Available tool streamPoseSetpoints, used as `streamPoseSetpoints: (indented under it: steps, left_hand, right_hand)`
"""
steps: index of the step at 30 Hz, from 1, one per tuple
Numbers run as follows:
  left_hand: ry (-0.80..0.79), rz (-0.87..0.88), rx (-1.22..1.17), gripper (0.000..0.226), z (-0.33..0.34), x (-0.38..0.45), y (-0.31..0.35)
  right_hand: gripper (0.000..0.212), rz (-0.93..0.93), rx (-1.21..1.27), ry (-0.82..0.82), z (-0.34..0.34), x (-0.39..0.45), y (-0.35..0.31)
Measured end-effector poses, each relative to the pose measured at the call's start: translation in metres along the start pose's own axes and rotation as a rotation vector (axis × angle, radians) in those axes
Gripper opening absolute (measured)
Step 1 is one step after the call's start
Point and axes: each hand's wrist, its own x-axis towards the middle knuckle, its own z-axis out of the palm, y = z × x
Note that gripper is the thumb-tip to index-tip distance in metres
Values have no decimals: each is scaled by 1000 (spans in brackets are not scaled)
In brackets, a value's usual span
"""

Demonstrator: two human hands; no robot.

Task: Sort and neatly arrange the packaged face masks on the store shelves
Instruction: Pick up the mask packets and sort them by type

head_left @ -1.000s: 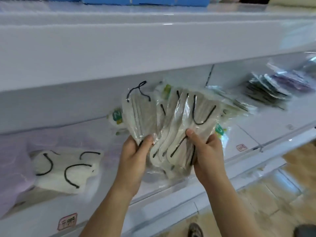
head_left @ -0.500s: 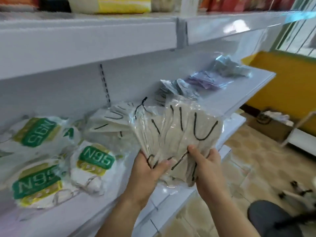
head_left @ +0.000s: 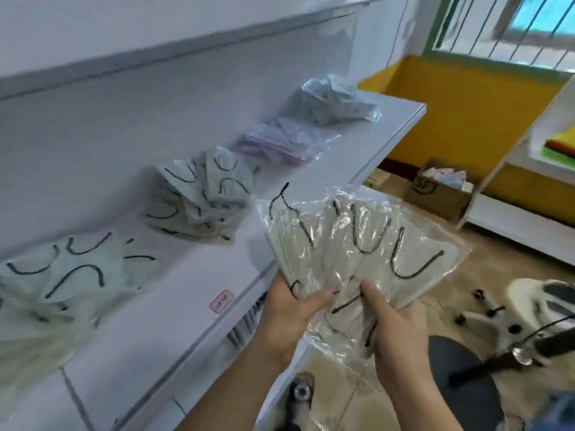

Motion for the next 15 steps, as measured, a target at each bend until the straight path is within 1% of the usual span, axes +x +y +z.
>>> streamPoseSetpoints:
  steps: [3, 7, 10, 11, 13, 15]
  left_hand:
    - [-64, 10, -27, 53, 39, 51, -5]
    - [-104, 11, -51, 52, 86, 119, 0]
    - [-76, -4, -152, 43, 112, 154, 10]
    - [-51, -16, -199, 38, 117, 164, 15]
    - [55, -40, -246, 30, 112, 177, 25]
    - [236, -2, -191, 15, 91, 185, 42]
  right_hand:
    - [14, -16, 27, 87, -11, 50, -11]
    - [14, -3, -8, 93, -21, 118, -36]
    - [14, -41, -58, 105, -23, 163, -53]
    - [12, -65, -82, 107, -19, 177, -56]
    - [17, -81, -151, 90, -4, 201, -54]
    - [13, -66, -173, 14, 23, 220, -45]
